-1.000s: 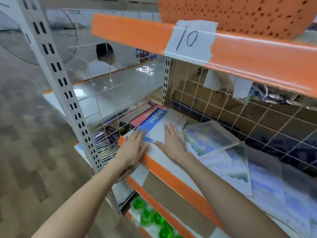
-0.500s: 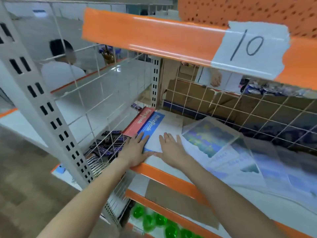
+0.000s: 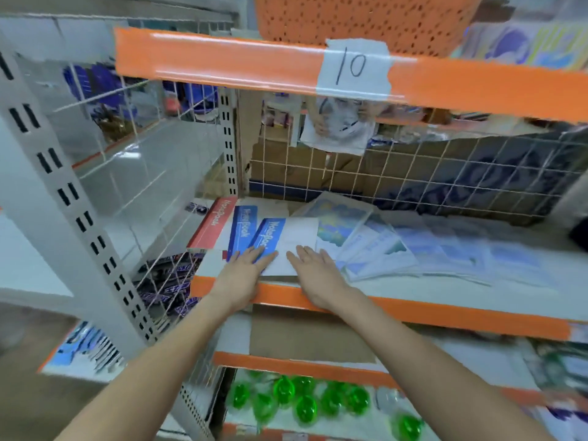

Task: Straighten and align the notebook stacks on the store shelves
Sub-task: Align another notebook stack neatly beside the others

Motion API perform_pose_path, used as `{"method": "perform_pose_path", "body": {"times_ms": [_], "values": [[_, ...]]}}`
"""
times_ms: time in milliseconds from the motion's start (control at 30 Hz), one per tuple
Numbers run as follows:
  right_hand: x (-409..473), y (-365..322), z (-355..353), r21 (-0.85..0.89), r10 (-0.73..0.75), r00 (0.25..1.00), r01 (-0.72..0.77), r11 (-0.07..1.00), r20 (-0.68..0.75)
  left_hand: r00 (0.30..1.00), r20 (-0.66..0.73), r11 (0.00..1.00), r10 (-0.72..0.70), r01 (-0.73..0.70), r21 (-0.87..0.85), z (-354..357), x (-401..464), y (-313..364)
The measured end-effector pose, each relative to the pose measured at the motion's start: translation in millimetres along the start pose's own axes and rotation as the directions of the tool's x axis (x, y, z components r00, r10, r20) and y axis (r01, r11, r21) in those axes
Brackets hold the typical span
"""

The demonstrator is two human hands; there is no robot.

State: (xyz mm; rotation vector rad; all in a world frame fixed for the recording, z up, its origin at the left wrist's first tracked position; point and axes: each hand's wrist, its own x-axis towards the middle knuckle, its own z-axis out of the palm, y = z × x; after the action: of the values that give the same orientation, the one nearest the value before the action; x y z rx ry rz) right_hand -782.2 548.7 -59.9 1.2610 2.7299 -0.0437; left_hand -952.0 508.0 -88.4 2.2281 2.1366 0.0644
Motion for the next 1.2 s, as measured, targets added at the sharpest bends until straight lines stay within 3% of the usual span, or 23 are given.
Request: {"method": "perform_pose_path", "body": {"times_ms": [267, 500, 633, 733, 933, 1200], "values": [[-81.3, 46.3, 8.0, 0.042, 0.171, 0.967, -0.166, 0.985, -0.191, 0.951, -0.272, 0.987, 0.147, -0.158, -0.018, -4.4, -5.5, 82.7], [-159.6, 110.5, 11.6, -0.002, 0.289, 0.910, -0.303, 0.953, -0.297, 0.803, -0.478, 0.901, 0.357, -0.430, -0.049, -24.4, -4.1, 179.8], [-210.2, 162.6, 18.0, -0.006, 0.351, 0.880, -0.372, 0.928, -0.320, 0.789, -0.439, 0.882, 0.429, -0.470, 0.017, -29.3, 8.4, 251.8], [-256.3, 213.1, 29.3, 0.005, 0.393, 0.860, -0.414, 0.910, -0.325, 0.739, -0.475, 0.857, 0.478, -0.510, 0.069, -24.5, 15.8, 321.6], [-365.3, 326.5, 51.7, -0.007, 0.467, 0.825, -0.494, 0.869, -0.317, 0.702, -0.464, 0.798, 0.540, -0.602, 0.017, -9.4, 22.2, 481.7], [-433.6, 450.7, 61.2, 0.077, 0.534, 0.773, -0.543, 0.836, -0.343, 0.746, -0.411, 0.803, 0.524, -0.594, -0.055, -3.9, 67.0, 615.8]]}}
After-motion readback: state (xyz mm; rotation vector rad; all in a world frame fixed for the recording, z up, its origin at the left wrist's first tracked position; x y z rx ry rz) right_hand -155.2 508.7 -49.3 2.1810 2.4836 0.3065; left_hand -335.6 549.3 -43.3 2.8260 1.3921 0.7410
